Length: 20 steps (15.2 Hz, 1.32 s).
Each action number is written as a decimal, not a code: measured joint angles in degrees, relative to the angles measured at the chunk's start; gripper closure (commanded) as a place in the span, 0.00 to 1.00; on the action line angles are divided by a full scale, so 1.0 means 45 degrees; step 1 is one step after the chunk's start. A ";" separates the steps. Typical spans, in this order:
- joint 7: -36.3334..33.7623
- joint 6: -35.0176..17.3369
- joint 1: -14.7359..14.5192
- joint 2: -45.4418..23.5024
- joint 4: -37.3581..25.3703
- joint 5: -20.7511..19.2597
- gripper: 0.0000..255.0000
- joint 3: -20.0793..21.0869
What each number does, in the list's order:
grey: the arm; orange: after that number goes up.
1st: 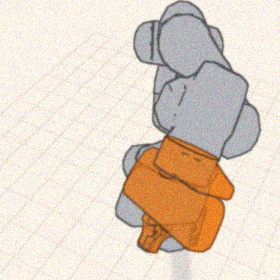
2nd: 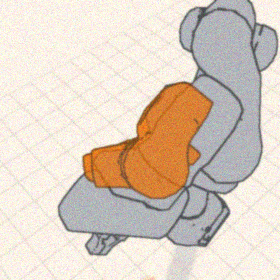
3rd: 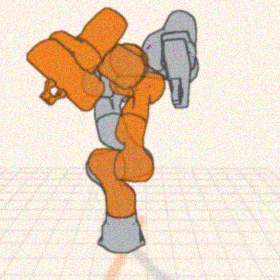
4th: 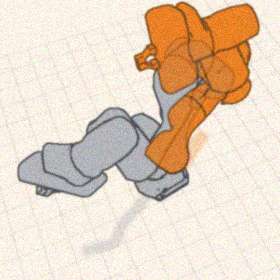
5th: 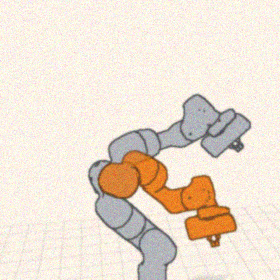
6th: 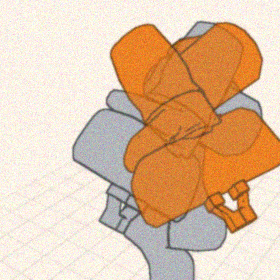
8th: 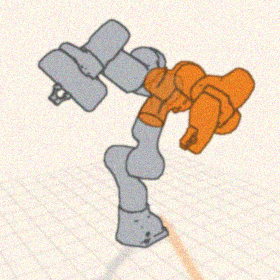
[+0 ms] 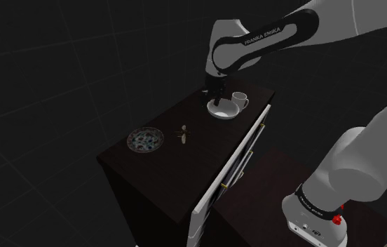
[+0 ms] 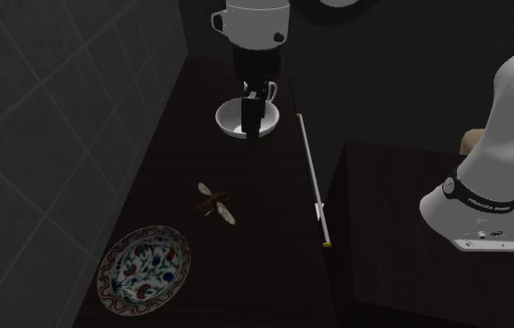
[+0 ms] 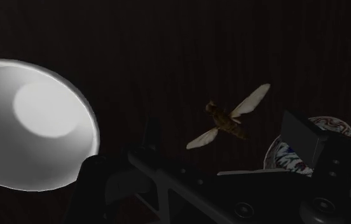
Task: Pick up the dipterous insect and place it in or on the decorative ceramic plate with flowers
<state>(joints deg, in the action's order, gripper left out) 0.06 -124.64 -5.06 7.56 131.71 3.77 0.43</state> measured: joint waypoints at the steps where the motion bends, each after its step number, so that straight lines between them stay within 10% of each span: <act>1: 0.0110 -0.0290 -0.0027 -0.0554 -0.0223 0.0066 0.00 0.0006; 20: 0.0609 -0.2975 -0.0612 -0.7161 -0.3611 0.0637 0.00 0.0628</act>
<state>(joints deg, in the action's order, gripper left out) 2.80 -138.03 -7.82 -24.67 115.46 6.64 3.26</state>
